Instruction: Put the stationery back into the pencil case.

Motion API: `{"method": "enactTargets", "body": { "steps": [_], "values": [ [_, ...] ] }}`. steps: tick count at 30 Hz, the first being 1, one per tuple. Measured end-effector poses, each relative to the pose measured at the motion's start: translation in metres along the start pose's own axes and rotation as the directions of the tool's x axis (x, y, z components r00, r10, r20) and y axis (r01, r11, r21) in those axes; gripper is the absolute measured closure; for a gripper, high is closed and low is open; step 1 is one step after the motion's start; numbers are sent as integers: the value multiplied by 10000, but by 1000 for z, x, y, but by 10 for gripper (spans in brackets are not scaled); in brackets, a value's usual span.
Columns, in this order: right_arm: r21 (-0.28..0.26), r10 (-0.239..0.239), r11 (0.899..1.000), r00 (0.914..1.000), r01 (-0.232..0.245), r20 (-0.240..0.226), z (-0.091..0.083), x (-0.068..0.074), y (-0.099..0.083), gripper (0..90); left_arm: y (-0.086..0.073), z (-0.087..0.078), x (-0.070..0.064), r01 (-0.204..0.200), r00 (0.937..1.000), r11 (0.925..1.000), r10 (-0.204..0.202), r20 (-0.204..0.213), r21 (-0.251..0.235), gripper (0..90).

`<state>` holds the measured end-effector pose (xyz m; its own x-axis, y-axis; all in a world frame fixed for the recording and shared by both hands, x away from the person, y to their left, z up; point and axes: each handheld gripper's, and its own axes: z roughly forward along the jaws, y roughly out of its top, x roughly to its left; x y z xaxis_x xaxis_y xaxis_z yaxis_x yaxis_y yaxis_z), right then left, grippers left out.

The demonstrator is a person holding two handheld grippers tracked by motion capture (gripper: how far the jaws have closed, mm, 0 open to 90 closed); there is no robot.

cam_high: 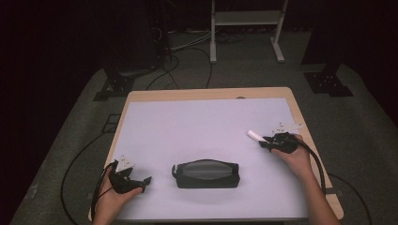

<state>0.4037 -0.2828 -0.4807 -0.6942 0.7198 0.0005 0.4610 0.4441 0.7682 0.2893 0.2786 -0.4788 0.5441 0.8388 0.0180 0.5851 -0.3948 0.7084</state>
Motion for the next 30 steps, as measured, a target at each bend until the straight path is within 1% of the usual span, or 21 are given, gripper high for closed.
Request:
{"method": "enactTargets", "body": {
  "steps": [5,6,8,12,18,19,21,22,25,28,29,30],
  "values": [
    [57,364,9993,9993,-365,123,0,1,1,702,0,0,0,5,10000,10000,-5,5,-2,26],
    [57,364,9993,9993,-365,123,0,1,1,702,0,0,0,5,10000,10000,-5,5,-2,26],
    [85,522,9986,9986,-522,-14,-2,1,2,703,0,0,0,3,10000,10000,-3,8,2,26],
    [51,563,9984,9984,-563,-25,-4,1,3,703,0,0,0,7,10000,10000,-7,7,-4,26],
    [-118,587,9982,9982,-588,-85,-13,3,7,703,0,0,0,3,10000,10000,-3,7,-1,26],
    [-206,626,9978,9978,-630,-200,-17,5,8,703,0,0,0,5,10000,10000,-5,8,-2,26],
    [-237,658,9975,9976,-663,-236,-18,6,9,703,0,0,0,5,10000,10000,-5,6,-4,26],
    [-343,660,9971,9971,-673,-373,-22,7,11,703,0,0,0,4,10000,10000,-4,6,-4,26],
    [-421,652,9969,9967,-672,-481,-26,10,13,703,0,0,0,6,10000,10000,-6,5,-6,26],
    [-541,567,9967,9963,-602,-643,-31,13,16,704,0,0,0,2,10000,10000,-2,6,-3,26],
    [-621,473,9967,9959,-521,-766,-34,16,19,703,0,0,0,0,10000,10000,0,6,-5,26],
    [-621,473,9967,9959,-521,-766,-34,16,19,703,0,0,0,4,10000,10000,-4,7,-5,26]
  ]
}}
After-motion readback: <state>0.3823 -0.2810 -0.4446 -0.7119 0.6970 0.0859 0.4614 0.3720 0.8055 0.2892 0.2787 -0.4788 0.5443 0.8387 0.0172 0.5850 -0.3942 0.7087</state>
